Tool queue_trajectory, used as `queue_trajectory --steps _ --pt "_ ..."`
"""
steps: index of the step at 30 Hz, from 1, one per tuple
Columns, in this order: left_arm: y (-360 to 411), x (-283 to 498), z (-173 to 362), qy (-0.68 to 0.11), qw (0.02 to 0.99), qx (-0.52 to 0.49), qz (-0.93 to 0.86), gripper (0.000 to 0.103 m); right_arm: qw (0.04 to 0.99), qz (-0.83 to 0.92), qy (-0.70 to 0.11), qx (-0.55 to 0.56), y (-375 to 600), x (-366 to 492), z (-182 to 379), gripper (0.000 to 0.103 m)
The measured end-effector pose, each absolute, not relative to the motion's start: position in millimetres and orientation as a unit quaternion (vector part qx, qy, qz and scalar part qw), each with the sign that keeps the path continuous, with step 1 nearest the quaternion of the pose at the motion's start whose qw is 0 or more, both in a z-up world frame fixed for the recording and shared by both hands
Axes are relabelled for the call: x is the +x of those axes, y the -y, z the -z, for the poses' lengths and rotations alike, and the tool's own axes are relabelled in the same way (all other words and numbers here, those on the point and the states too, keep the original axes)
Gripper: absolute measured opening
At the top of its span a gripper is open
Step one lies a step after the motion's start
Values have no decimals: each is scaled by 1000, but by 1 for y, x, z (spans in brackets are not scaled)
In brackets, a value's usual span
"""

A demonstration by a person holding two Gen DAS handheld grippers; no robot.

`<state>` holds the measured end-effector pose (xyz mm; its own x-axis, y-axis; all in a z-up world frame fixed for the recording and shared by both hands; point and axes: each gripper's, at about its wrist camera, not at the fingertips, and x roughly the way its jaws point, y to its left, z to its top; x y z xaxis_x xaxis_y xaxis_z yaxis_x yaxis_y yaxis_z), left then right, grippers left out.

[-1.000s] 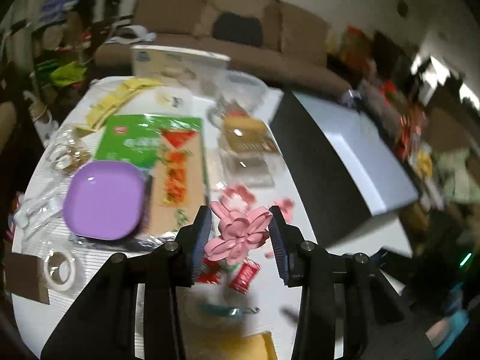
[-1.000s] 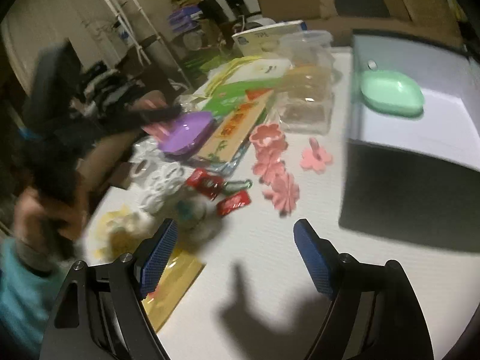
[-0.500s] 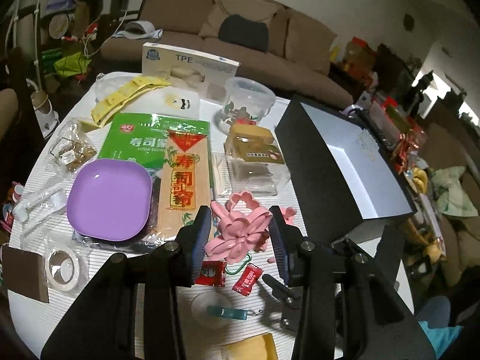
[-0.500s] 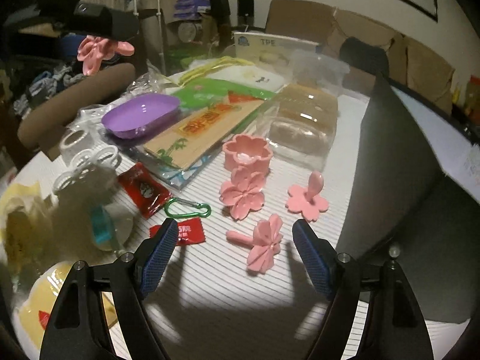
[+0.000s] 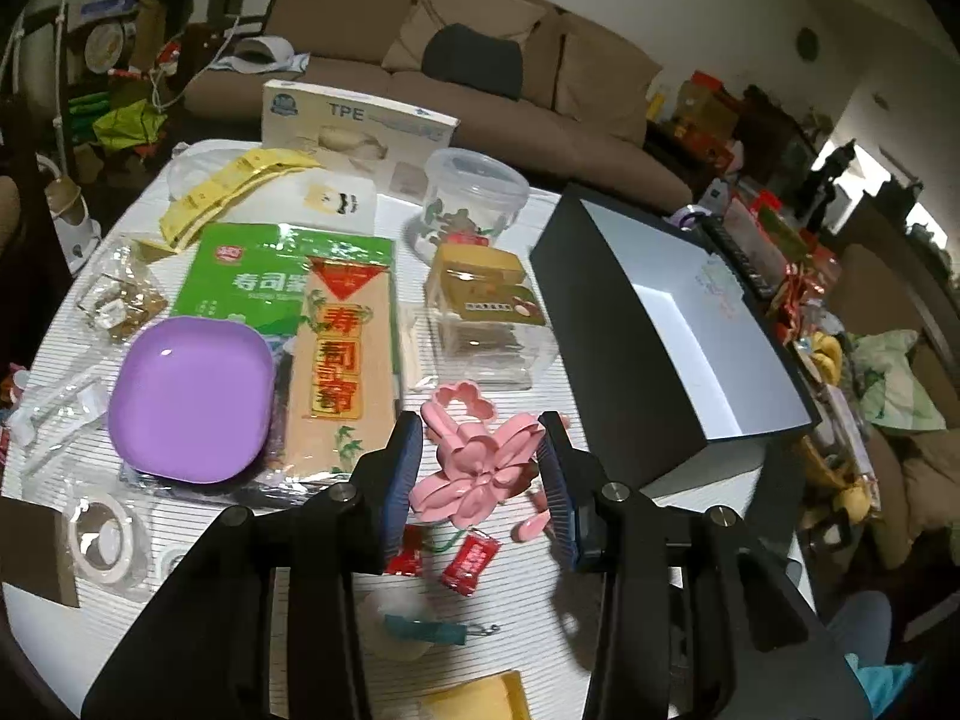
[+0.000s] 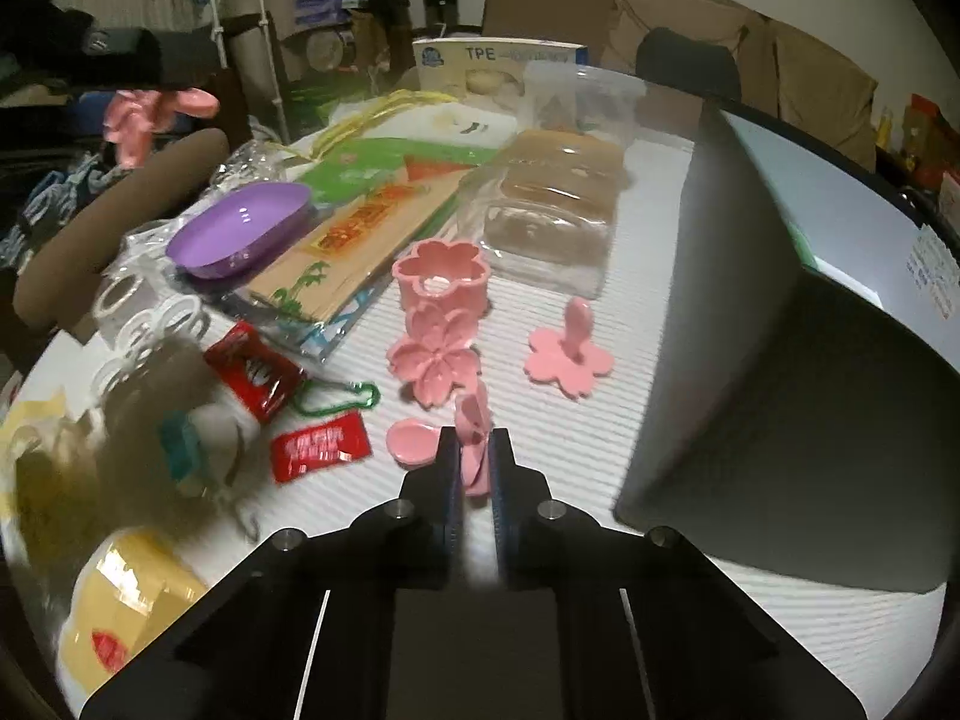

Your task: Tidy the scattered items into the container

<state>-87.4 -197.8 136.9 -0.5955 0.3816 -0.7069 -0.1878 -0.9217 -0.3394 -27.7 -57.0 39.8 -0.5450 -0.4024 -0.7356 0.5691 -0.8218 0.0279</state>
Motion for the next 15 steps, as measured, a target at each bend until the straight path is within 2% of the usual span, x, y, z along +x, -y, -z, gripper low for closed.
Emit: queue_trajectory --steps 7,11,12,14,15 --pt "175 -91 -130 115 185 -430 -876 37 296 871 -78 384 20 -11 -77 8" --pt "163 -95 -124 110 184 -439 -872 37 307 866 -62 390 16 -13 -87 12" --pt "161 -96 -122 110 182 -442 -872 37 308 866 -57 389 18 -14 -86 15" --pt "162 -96 -120 111 176 -445 -871 37 304 861 -28 406 27 -20 -76 42" --pt "164 -95 -120 113 174 -444 -872 37 297 860 -15 414 31 -22 -71 46"
